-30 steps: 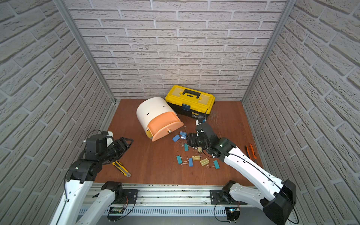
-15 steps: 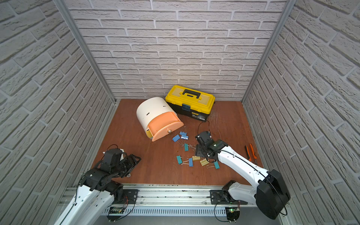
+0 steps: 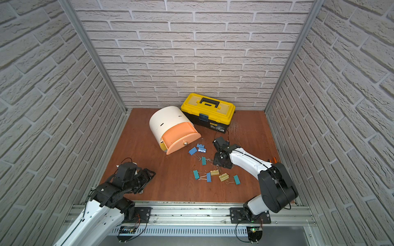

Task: Put the binder clips in the drawer according to color
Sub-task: Pick up the binder clip at the center of the board.

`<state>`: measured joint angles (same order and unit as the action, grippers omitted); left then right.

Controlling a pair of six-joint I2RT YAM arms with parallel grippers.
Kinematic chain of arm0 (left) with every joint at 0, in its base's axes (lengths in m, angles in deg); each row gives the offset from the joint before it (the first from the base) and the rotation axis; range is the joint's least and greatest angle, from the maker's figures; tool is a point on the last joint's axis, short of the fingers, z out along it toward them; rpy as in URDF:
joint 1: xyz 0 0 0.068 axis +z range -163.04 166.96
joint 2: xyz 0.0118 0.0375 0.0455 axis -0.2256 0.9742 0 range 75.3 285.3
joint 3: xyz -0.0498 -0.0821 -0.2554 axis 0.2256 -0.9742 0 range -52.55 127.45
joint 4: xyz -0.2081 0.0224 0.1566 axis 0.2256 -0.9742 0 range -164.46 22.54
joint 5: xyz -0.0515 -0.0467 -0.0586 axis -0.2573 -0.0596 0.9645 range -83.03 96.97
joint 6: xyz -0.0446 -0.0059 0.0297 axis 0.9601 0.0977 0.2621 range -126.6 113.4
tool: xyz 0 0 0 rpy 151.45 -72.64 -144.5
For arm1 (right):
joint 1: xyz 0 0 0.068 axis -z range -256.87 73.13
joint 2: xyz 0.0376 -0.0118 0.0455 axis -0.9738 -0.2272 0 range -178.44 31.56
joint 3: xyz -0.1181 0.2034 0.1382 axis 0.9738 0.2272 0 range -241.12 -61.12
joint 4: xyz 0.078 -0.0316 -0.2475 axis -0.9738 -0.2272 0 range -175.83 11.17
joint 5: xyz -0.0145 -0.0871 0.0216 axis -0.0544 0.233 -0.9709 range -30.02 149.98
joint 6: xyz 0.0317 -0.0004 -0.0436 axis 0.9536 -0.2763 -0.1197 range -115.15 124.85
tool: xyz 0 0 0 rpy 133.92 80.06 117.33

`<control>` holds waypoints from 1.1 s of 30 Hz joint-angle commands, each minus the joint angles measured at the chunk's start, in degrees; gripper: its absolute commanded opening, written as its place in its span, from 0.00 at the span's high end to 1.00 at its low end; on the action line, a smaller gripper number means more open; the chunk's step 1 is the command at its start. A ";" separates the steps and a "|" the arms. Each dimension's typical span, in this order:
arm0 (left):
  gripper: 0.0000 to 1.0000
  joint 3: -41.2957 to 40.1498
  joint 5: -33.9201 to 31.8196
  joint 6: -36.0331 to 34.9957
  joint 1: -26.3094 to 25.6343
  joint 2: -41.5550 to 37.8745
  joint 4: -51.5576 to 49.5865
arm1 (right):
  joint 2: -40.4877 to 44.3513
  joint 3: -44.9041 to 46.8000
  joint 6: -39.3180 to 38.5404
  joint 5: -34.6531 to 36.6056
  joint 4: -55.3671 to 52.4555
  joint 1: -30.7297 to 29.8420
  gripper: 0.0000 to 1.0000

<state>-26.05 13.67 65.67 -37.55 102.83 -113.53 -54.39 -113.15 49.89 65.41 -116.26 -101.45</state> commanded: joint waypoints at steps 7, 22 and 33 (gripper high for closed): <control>0.31 0.57 -2.11 0.93 -0.37 0.13 2.56 | -4.02 -3.64 -0.96 -0.44 0.39 1.11 0.43; 0.31 0.83 -2.85 1.04 -0.41 -0.96 1.63 | -8.39 -4.62 -1.27 0.15 1.32 1.11 0.50; 0.30 1.32 -2.89 1.12 -0.38 -0.22 1.91 | -10.29 -4.66 -0.83 0.50 2.35 1.11 0.58</control>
<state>-25.94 11.73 66.61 -37.60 102.28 -112.50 -64.45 -117.17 49.01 65.02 -114.71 -100.59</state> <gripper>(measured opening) 0.694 0.426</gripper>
